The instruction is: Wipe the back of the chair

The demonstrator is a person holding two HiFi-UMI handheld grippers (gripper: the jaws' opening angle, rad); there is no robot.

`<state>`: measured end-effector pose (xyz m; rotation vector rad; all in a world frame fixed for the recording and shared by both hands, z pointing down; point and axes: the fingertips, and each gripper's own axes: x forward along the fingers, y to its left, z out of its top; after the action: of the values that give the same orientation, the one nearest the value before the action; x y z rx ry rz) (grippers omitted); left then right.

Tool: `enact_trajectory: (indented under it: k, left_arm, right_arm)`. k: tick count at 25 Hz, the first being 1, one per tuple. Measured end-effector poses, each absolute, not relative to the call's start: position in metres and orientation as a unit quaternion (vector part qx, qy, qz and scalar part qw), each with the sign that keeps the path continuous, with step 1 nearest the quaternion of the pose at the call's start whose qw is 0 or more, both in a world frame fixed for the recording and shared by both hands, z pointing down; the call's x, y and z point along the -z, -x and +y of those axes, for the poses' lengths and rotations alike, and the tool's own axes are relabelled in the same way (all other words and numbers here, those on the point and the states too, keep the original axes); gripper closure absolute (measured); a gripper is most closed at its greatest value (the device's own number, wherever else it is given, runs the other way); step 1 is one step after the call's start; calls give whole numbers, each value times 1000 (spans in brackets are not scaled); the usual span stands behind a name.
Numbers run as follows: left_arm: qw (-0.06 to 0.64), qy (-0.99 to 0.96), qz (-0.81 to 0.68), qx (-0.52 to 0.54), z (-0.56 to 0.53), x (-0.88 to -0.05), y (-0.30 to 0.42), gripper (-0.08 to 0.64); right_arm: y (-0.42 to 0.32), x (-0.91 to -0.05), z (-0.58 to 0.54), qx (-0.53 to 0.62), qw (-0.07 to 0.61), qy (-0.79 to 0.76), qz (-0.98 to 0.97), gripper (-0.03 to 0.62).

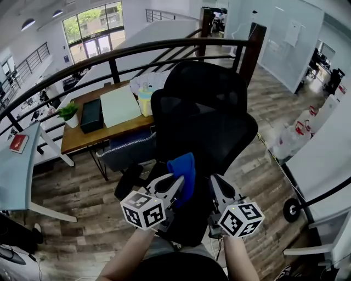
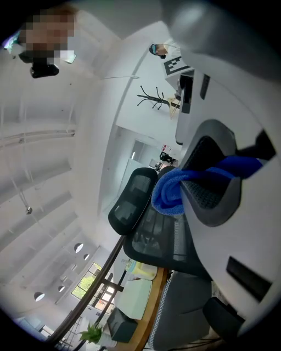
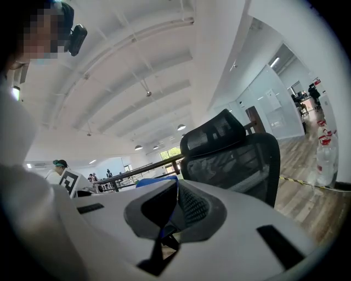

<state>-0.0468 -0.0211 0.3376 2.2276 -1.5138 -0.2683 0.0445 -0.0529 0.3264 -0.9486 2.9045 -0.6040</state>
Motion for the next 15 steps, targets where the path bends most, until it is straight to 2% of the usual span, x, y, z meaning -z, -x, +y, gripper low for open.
enact_trajectory:
  k: [5, 15]
  left_arm:
    - [218, -817, -527, 89, -53, -336, 46, 511]
    - [157, -878, -445, 78, -144, -280, 32, 511]
  right_arm:
    - [-49, -323, -81, 193, 20, 330, 924, 561]
    - [-43, -290, -146, 157, 46, 377, 912, 561]
